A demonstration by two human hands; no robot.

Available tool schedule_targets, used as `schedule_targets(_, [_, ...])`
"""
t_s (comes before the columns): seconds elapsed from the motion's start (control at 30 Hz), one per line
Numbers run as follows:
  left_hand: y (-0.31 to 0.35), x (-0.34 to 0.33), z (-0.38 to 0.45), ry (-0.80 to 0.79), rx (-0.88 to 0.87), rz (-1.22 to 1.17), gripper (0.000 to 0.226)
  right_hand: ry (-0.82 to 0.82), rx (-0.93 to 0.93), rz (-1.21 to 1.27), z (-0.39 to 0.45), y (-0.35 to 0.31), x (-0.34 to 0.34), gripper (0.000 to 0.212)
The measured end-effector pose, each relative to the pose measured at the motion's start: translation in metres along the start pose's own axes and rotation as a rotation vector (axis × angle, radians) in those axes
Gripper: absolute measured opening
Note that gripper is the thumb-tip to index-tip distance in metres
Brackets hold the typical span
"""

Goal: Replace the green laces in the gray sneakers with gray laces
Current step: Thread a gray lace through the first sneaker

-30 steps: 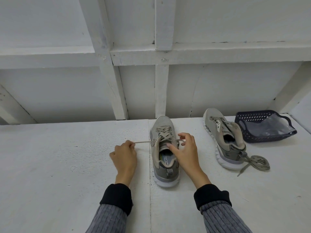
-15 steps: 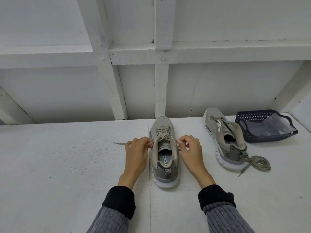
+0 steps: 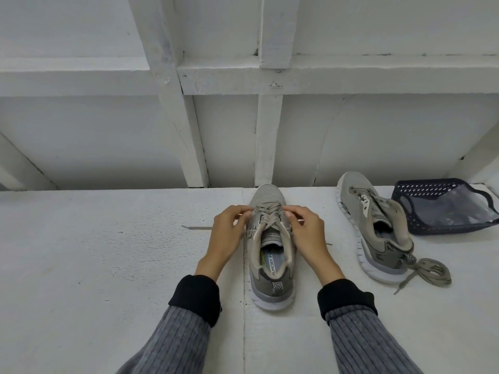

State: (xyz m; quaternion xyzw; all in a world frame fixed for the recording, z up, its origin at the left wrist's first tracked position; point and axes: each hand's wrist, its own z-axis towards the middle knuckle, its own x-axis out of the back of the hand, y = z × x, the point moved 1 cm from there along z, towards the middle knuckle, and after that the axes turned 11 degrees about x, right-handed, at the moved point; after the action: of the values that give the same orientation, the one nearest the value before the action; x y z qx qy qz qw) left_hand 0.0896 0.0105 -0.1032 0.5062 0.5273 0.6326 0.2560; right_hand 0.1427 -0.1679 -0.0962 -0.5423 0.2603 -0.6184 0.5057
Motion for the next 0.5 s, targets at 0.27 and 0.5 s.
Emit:
schedule_targets(0.27, [-0.002,-0.009,0.021,0.007,-0.159,0.315,0.016,-0.151,0.110,-0.178,0.023,0.006,-0.008,0.020])
schedule_targets(0.5, [0.000,-0.020,0.023,0.010,-0.208,0.430,0.011,-0.154,0.171,-0.191,0.024,0.007,-0.013,0.017])
